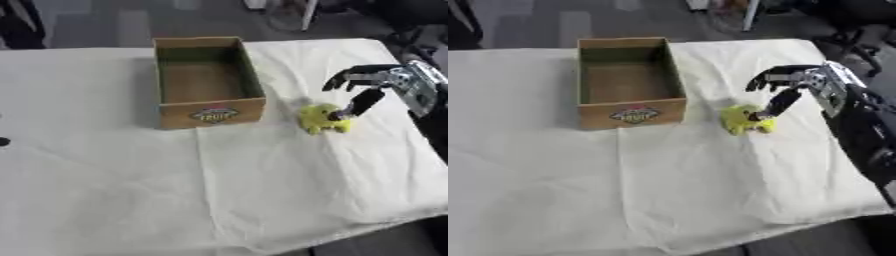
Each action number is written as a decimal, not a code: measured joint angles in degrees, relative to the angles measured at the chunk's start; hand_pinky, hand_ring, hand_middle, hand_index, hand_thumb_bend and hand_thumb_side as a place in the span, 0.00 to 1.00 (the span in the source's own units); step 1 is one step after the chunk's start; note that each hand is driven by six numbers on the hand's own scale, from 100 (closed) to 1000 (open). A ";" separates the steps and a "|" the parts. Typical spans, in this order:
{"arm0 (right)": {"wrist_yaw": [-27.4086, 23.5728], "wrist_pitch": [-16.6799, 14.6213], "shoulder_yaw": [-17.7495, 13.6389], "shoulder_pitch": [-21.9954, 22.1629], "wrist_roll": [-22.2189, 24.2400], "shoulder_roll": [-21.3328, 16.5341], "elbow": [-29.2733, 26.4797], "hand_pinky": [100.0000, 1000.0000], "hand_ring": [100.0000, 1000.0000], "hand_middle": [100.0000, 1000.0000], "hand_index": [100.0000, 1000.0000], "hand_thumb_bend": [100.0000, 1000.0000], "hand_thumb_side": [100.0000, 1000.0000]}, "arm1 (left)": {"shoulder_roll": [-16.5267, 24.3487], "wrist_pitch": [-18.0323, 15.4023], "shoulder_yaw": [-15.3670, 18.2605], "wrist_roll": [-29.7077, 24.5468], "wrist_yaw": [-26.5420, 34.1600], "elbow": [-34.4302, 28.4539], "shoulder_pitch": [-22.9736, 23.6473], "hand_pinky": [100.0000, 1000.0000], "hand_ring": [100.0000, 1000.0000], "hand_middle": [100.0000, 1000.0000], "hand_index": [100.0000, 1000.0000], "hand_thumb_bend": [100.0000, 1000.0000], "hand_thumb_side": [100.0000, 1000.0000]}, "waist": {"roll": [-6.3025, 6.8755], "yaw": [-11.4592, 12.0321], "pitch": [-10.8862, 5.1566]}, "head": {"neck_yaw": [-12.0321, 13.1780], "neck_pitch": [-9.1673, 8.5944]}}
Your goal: Pick up objects on the table and place them in the box.
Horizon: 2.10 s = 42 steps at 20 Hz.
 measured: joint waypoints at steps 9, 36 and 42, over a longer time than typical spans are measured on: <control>3.66 -0.64 0.49 0.84 -1.00 1.97 1.18 0.80 0.89 0.83 0.88 0.39 0.37 | 0.00 -0.02 0.00 -0.02 0.00 0.00 0.00 0.57 0.77 0.54 0.69 0.24 0.54 | 0.40 -0.10 0.09 | -0.18 0.00; 3.66 0.81 0.60 1.19 -8.82 2.42 0.05 0.27 0.27 0.31 0.42 0.00 0.28 | -0.01 -0.03 0.00 -0.03 0.01 0.00 0.00 0.57 0.77 0.54 0.69 0.24 0.54 | 0.03 -0.44 -0.02 | -0.46 0.00; -0.46 1.06 0.61 -0.81 -9.23 1.19 -3.39 0.24 0.26 0.29 0.41 0.00 0.25 | -0.01 -0.03 0.00 -0.03 0.01 0.00 0.00 0.57 0.77 0.54 0.69 0.24 0.54 | -0.02 -0.21 -0.19 | -0.46 0.00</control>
